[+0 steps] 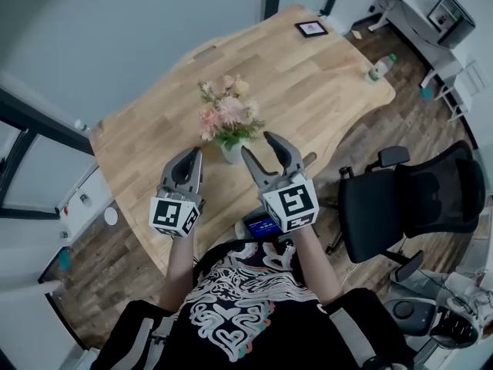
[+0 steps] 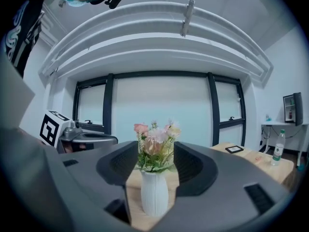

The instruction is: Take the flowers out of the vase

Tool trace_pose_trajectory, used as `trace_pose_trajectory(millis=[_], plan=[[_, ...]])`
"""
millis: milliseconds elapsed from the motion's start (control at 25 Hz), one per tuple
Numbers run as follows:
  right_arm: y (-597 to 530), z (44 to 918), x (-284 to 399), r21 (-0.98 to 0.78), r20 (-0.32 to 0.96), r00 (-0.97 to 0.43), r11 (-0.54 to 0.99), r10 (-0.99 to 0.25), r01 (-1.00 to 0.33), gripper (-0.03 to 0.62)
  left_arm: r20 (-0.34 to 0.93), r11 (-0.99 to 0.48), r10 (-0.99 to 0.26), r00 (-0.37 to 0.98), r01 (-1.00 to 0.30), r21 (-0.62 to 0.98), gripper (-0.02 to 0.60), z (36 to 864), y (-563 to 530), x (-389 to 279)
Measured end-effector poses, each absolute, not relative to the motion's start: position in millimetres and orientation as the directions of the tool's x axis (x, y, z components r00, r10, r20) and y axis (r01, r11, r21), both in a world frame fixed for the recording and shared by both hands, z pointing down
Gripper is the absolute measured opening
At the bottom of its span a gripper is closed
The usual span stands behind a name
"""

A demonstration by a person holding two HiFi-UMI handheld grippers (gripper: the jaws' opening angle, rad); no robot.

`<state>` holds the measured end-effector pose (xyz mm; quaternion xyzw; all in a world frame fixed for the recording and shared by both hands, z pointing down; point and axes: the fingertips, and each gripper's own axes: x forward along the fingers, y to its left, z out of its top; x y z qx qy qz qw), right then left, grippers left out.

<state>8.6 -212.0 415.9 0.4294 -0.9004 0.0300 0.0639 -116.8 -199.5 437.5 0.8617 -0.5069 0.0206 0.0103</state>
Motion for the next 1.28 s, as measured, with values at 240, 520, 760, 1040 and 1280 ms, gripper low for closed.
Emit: trace_pose_trajectory(millis=[240,520,760,1040,1280], plan=[[-228,416,0,-0.016,0.180,-0.647,0.655,-0.741,-0.755,0.247,0.037,-0.502,-0.865,0.501,-0.865,-0.021,0.002,424,-211,-115],[-245,409,-7,0.040,0.189,-0.659,0.676,-0.728,-0.736,0.296,0.046,-0.484,-0.874,0.483,-0.874,-0.023,0.002,428,-226,-121],[-258,404,-10,0.058,0.212,-0.674,0.697,-0.708,-0.714,0.353,0.045,-0.465,-0.885,0.464,-0.885,-0.023,0.002,428,-238,-130],[-278,435,-30,0.025,0.288,-0.731,0.768,-0.619,-0.640,0.353,0.060,-0.481,-0.876,0.478,-0.876,-0.032,0.002,432,-249,-124],[-281,457,-47,-0.046,0.333,-0.779,0.816,-0.531,-0.576,0.353,0.080,-0.505,-0.861,0.502,-0.863,-0.026,0.002,441,-255,-121]])
